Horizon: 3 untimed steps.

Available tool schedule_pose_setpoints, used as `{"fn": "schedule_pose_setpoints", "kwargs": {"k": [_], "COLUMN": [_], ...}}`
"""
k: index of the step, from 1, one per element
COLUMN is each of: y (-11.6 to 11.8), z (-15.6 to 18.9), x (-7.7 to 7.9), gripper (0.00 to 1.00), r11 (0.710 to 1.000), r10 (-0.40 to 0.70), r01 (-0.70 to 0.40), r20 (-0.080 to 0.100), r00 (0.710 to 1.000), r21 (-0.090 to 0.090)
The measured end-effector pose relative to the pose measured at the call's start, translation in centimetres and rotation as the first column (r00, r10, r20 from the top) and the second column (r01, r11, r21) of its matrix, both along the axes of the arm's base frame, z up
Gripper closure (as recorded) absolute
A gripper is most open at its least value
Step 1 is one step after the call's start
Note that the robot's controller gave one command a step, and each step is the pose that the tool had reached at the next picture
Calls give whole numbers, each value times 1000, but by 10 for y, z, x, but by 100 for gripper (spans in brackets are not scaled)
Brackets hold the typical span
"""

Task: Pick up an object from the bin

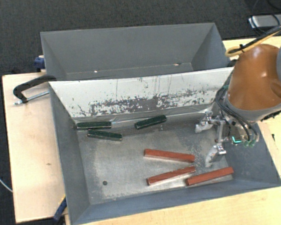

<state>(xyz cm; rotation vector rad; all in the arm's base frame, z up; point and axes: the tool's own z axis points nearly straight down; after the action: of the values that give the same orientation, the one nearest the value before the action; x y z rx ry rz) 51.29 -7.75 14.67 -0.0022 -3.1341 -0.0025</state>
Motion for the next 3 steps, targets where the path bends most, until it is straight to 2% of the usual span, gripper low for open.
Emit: {"fn": "schedule_pose_setpoints", "kwargs": {"k": [1,2,3], "y": [0,59,59], "z": [4,-58,-54], "x": [2,18,20], "gripper": [0,0,0], "r11": [1000,999,999], "r10": [1,-49,-49], "r01": [-1,49,49], "r20": [9,14,18], "r00": [1000,999,999], "r21": [-1,0,-1]}}
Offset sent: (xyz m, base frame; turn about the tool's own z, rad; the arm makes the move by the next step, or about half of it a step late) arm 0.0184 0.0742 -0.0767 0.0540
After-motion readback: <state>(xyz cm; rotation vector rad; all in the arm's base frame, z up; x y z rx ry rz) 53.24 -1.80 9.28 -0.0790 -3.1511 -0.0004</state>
